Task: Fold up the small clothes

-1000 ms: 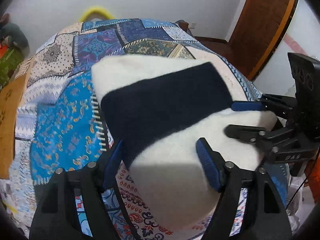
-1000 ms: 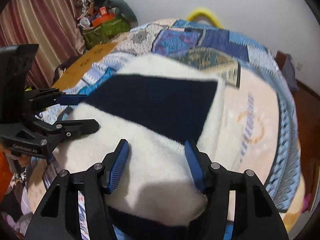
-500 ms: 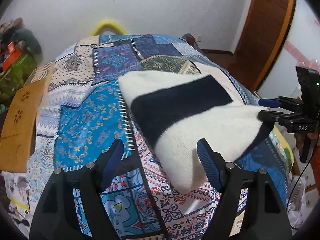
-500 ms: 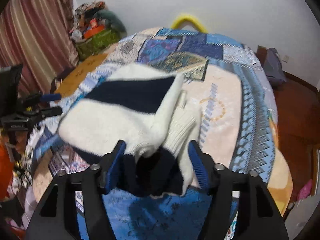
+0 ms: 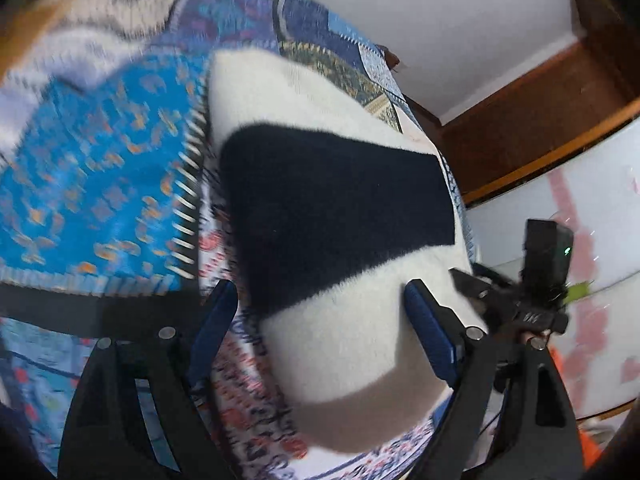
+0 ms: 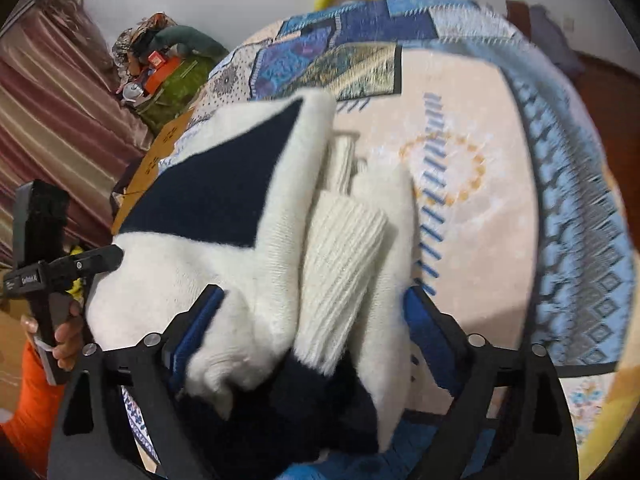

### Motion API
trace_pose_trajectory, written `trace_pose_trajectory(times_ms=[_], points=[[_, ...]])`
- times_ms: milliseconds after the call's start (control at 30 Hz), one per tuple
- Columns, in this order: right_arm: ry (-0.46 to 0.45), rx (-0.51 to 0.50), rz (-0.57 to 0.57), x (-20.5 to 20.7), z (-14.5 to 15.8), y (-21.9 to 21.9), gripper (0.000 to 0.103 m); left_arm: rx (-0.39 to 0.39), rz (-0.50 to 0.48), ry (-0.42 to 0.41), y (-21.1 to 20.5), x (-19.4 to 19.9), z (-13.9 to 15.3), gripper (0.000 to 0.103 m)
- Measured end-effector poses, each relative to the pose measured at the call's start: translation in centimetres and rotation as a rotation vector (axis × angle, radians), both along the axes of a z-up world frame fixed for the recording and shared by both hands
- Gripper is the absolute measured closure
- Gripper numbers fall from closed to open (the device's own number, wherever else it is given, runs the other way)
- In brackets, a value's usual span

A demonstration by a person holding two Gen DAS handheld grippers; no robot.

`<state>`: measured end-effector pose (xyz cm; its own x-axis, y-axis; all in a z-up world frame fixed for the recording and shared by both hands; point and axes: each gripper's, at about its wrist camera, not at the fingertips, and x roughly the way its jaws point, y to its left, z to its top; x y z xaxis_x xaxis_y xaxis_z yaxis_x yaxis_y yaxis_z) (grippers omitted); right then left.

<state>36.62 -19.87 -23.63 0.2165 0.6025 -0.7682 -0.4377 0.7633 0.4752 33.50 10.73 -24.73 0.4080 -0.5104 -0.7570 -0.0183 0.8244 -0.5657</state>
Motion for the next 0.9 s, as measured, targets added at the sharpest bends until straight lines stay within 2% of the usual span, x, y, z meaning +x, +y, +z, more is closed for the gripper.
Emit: trace_pose_trajectory(times_ms=[67, 133, 233, 300, 400, 533, 767, 900], points=[[0.01, 0.009, 0.004, 0.0, -0.4, 0.4, 0.015, -0.012, -0.017, 0.011, -0.8, 0.5, -0.7, 0.018], [0.009, 0.022, 0.002, -0.1, -0.4, 0.8, 0.021, 0.018, -0.019, -0.011, -1.6, 0.5, -0.6, 0.019], [-0.006, 0.025, 0.002, -0.6, 0.2, 0.7, 0.038, 0.035, -0.022, -0.038, -2.1, 0.2, 0.0, 0.028], [-0.035, 0.008, 0.016, -1.1, 1.1, 0.8, 0.053, 0.042, -0.025, -0.054, -2.1, -0.2, 0.8, 0.035], [-0.086, -0.01, 0.022, -1.8, 2.5, 1.5, 0.06, 0.085, -0.036, -0.098, -2.3, -0.9, 2.7, 0.042], [-0.166, -0.001, 0.041, -3.4, 5.3, 2.6, 0.061, 0.138, -0.024, -0.185, -1.7, -2.6, 6.4, 0.046], [-0.301, 0.083, 0.065, -5.7, 11.4, 6.0, 0.062, 0.175, 0.058, -0.341, 2.7, -6.2, 13.9, 0.046], [-0.34, 0.125, 0.084, -6.5, 13.5, 8.5, 0.062, 0.196, 0.103, -0.384, 4.9, -7.2, 15.9, 0.046]])
